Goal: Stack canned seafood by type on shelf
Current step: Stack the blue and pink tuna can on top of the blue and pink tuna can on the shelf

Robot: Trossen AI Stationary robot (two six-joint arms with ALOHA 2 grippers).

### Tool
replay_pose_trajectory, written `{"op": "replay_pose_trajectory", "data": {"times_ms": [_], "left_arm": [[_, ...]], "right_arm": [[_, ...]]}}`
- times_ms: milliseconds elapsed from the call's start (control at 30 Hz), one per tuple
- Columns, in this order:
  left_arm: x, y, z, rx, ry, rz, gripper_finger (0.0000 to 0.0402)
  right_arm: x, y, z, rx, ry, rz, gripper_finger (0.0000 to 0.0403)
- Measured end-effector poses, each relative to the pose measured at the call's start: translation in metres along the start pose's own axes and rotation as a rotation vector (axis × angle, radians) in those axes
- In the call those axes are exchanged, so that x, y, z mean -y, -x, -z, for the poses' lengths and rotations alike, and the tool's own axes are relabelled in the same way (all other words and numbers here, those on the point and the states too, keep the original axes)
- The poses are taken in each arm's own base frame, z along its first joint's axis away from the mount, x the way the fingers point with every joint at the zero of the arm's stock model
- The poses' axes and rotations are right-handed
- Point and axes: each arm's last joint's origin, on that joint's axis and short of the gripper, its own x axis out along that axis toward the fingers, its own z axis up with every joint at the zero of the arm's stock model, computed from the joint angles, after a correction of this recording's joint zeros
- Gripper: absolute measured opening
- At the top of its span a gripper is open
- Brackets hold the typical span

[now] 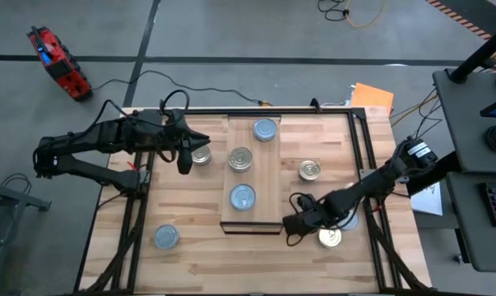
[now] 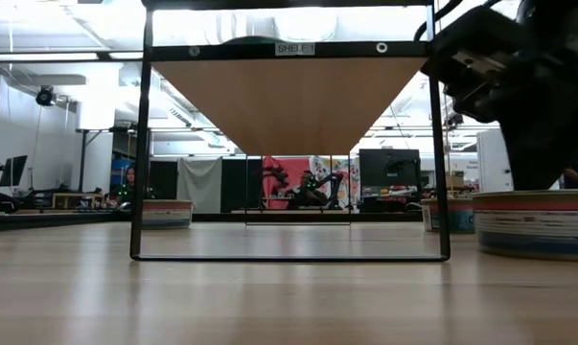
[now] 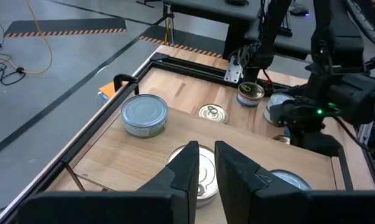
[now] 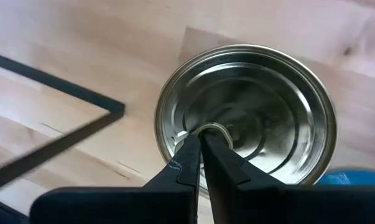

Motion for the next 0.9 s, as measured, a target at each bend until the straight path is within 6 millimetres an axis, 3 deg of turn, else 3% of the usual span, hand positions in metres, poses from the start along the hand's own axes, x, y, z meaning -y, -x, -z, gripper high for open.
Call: {"op": "replay_pose_trajectory", "data": {"times_ms": [400,600,900], "left_arm": [[0.0,0.0,0.002,-0.017,-0.003,0.006,0.0036],[0.002,0.0,0.002,-0.035,-0.003,0.091,0.0036],[0.006,0.001,0.004,-0.065,-0.023,0.218,0.0036]], "right_arm": [[0.001,0.007,0.025,-0.076,0.051,0.007,0.0013],[-0.003,0.01,0.042,-0.095,0.069,-0.078,0.0013],[-0.052,0.06,0.053,0.103,0.251,-0.339,0.0013]]}}
